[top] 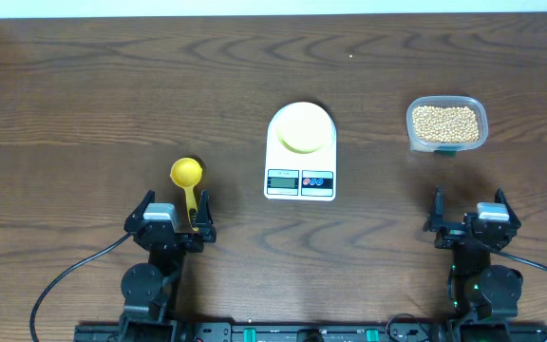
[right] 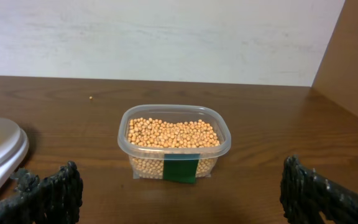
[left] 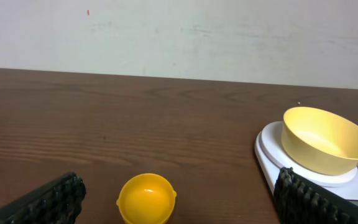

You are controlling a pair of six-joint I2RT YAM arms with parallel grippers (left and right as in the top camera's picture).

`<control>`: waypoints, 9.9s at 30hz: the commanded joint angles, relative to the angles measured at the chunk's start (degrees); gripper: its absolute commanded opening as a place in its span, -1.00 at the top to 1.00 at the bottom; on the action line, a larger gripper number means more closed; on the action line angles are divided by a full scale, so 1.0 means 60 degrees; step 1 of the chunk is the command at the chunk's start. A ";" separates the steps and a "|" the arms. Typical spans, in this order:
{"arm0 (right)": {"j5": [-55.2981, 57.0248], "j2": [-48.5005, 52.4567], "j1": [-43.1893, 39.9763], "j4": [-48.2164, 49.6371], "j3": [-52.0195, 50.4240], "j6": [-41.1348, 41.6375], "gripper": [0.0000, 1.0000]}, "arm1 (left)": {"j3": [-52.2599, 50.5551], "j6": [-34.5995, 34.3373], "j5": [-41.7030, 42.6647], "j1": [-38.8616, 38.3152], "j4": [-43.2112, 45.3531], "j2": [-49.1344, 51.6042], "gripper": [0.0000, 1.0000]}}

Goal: Scoop item into bowl and weigh 50g on scale

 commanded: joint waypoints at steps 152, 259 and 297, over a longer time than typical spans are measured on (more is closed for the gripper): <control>0.0029 -0.0033 0.0051 -0.0036 -0.0011 0.0149 -0.99 | 0.0211 -0.0117 -0.0160 0.0051 0.0186 -0.0066 -0.97; 0.0029 -0.0033 0.0051 -0.0036 -0.0011 0.0149 -0.98 | 0.4178 -0.0120 -0.1453 0.0051 0.0324 0.5388 -0.97; 0.0029 -0.0033 0.0051 -0.0036 -0.0011 0.0149 -0.98 | 0.4878 -0.0947 -0.1891 0.0051 -0.0925 0.5391 -0.97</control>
